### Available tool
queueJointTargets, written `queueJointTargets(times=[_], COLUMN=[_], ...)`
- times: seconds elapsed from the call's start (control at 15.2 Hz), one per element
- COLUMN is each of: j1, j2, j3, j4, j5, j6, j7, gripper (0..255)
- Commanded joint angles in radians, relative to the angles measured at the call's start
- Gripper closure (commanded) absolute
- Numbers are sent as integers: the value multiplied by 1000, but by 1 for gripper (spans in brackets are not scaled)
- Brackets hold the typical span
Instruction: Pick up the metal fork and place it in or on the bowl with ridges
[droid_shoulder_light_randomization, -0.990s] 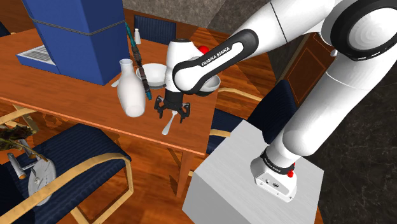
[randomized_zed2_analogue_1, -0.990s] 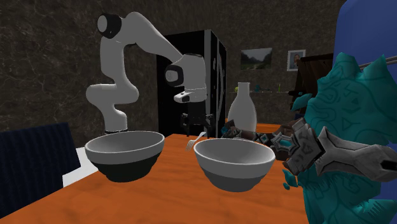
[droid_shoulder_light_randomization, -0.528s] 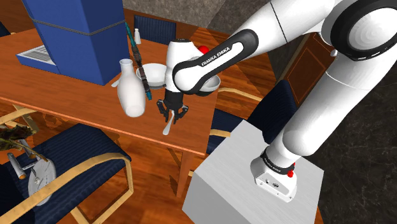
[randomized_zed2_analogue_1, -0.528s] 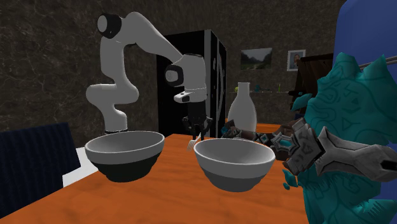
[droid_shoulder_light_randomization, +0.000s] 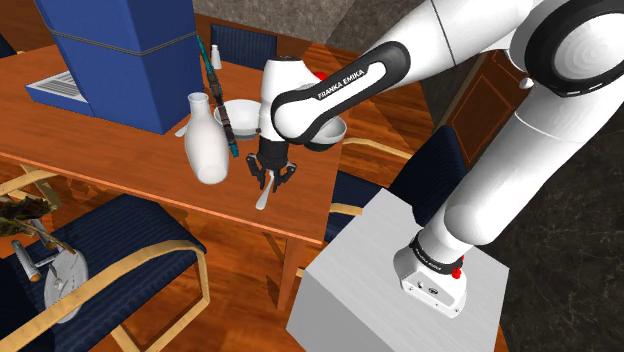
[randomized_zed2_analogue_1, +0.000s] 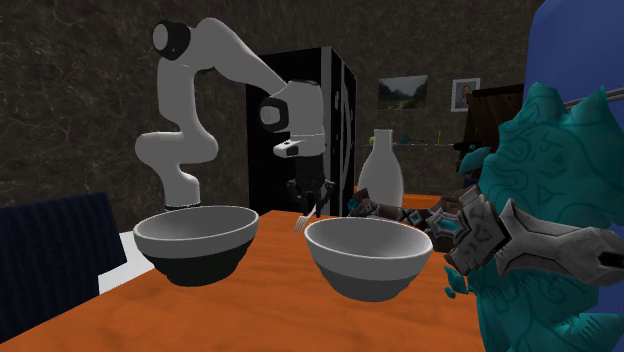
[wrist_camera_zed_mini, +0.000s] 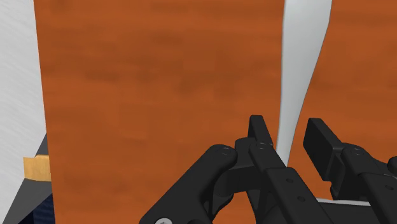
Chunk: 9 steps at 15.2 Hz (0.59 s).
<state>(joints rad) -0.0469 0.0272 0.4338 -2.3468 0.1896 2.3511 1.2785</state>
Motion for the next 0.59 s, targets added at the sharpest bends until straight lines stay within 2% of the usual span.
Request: queueJointTargets(times=[0.0, 0.53], j1=[-1, -5], j2=[-22, -94], j3=[-1, -6], j4=[7, 51], j5=[8, 27], j6=[-28, -140], j7=[-4, -9], gripper=[255, 255])
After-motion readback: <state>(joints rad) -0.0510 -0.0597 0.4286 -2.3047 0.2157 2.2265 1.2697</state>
